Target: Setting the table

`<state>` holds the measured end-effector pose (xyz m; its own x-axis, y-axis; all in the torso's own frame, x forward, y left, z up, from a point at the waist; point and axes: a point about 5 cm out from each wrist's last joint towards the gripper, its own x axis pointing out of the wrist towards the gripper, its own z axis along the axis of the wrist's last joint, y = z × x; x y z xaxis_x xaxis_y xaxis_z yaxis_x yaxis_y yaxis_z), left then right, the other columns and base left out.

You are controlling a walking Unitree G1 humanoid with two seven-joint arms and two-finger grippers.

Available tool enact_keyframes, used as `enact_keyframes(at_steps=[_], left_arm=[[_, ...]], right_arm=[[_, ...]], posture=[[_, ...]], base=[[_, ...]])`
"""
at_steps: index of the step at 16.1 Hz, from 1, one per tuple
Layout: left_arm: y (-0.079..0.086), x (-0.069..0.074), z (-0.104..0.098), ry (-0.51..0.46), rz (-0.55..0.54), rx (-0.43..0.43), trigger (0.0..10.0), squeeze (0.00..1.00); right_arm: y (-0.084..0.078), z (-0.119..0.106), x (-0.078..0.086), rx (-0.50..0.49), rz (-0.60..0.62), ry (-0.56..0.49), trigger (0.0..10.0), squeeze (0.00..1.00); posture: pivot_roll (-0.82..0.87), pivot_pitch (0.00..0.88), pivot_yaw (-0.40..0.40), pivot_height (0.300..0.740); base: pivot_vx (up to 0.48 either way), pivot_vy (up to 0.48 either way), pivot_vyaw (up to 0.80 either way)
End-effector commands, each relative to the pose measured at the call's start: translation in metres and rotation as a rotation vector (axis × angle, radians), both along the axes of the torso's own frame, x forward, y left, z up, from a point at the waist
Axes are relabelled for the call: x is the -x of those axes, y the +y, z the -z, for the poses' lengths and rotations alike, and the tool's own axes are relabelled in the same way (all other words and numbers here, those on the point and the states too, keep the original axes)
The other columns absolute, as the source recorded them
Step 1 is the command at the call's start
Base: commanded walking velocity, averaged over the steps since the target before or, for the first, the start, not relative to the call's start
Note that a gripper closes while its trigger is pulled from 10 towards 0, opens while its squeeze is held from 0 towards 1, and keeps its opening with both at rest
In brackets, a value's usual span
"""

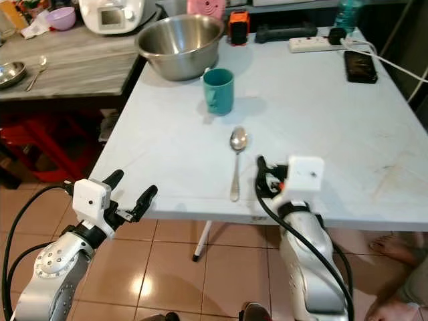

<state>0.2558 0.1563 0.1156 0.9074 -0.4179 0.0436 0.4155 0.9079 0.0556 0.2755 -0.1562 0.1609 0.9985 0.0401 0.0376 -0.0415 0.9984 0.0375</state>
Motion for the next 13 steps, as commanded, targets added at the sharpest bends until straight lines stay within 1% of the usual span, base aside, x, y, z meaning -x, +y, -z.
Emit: enact_keyframes(at_steps=[1, 4, 6, 8, 10, 13], left_arm=[[0.004, 0.003, 0.004, 0.013, 0.001, -0.02, 10.0, 0.0], [0.004, 0.003, 0.005, 0.012, 0.014, -0.019, 10.0, 0.0], [0.002, 0.004, 0.005, 0.015, 0.051, -0.017, 10.0, 0.0], [-0.003, 0.006, 0.005, 0.026, 0.153, -0.011, 10.0, 0.0], [-0.008, 0.01, 0.004, 0.027, 0.234, -0.021, 10.0, 0.0], [-0.01, 0.012, 0.002, 0.025, 0.273, -0.021, 10.0, 0.0]], right_arm=[[0.005, -0.003, -0.003, 0.002, -0.017, -0.008, 10.0, 0.0], [0.008, -0.006, -0.006, -0.007, -0.016, -0.02, 10.0, 0.0], [0.009, -0.005, -0.01, -0.017, -0.007, -0.011, 10.0, 0.0], [0.013, -0.004, -0.016, -0.015, -0.004, 0.011, 10.0, 0.0], [0.013, -0.006, -0.019, -0.022, 0.015, 0.02, 10.0, 0.0], [0.013, 0.003, -0.021, -0.056, 0.043, 0.069, 10.0, 0.0]], posture=[[-0.16, 0.168, 0.125, 0.74], [-0.15, 0.172, 0.125, 0.74], [-0.15, 0.178, 0.129, 0.74], [-0.15, 0.182, 0.129, 0.74], [-0.15, 0.185, 0.129, 0.74], [-0.15, 0.182, 0.13, 0.74]], base=[[0.0, 0.0, 0.8], [0.0, 0.0, 0.71], [0.0, 0.0, 0.0], [0.0, 0.0, 0.0], [0.0, 0.0, 0.0], [0.0, 0.0, 0.0]])
